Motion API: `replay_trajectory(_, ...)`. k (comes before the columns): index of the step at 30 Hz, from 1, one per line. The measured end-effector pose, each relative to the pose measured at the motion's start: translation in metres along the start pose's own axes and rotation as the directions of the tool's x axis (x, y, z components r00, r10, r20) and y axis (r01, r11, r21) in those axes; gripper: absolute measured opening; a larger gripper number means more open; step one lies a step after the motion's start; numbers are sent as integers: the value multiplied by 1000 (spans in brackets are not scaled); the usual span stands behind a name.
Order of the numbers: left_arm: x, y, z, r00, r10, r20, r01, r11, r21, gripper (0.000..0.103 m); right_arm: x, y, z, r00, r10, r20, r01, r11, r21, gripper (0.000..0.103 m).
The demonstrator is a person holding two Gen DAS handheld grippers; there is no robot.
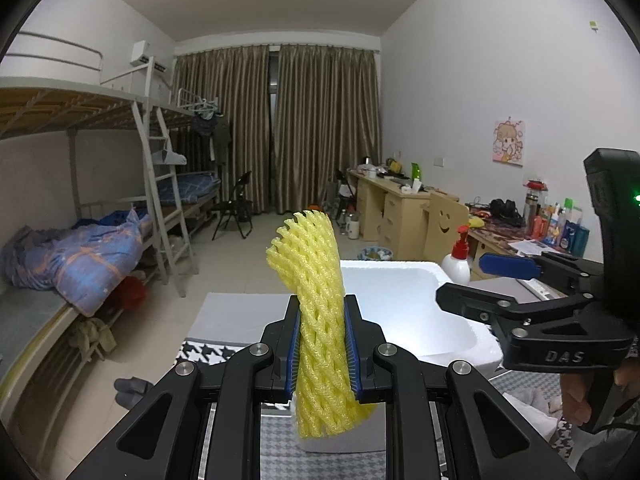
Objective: Organize soft objects
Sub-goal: 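Lower the blue mask into the white foam box and open right gripper, then lower the yellow foam net into the box and open left gripper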
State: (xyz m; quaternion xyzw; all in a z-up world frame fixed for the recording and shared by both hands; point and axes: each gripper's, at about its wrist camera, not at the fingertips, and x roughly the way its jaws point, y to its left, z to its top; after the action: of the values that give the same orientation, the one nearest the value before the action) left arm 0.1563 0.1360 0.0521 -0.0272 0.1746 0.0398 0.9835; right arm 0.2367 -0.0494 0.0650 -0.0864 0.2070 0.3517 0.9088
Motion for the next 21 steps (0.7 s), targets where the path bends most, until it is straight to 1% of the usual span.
replay_trajectory(3,4,-2,2,1000,-11,-4,11,1000,5,21,-4,-5,-1,1000,-14,11,13,1000,13,84)
replay_trajectory(8,11,-7,4,1000,-27,-12,27,1000,8,21,-7,-10,-5,999,-38,28,38,999,15,96)
replay_trajectory(16,22,-10,10,998,-58,-23,58,998,15,21,-19,-14,-13,996,-77,46,77,997,15,96)
replay_trajectory(21,30,-19,12,997,-75,-32,76,997,31,21,-24,-18,-17,995,-89,54,88,996,17,96)
